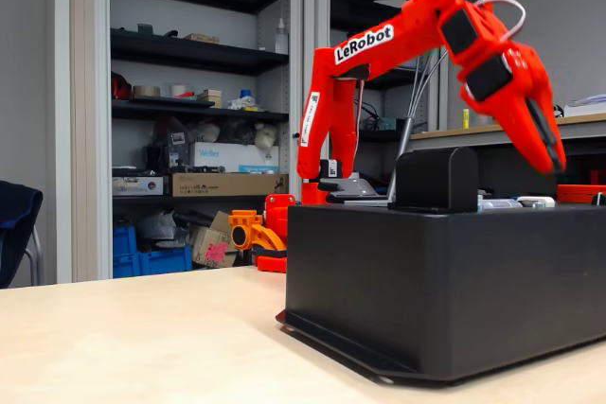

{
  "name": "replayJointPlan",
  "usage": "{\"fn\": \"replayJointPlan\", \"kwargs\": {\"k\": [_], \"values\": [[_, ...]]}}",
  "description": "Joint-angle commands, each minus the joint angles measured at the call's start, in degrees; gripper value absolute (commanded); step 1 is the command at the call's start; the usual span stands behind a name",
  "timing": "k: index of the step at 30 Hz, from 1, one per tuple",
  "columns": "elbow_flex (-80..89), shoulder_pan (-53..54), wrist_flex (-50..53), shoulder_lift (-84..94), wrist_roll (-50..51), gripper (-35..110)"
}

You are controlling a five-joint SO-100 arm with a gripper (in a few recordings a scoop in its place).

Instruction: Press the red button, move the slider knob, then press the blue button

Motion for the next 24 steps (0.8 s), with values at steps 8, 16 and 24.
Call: {"fn": "replayJointPlan", "kwargs": {"k": [8,16,24], "values": [[1.41,-9.32,5.80,8.79,12.57,68],[9.40,-13.18,6.33,12.30,15.82,103],[17.31,-12.57,1.41,16.00,15.82,103]]}}
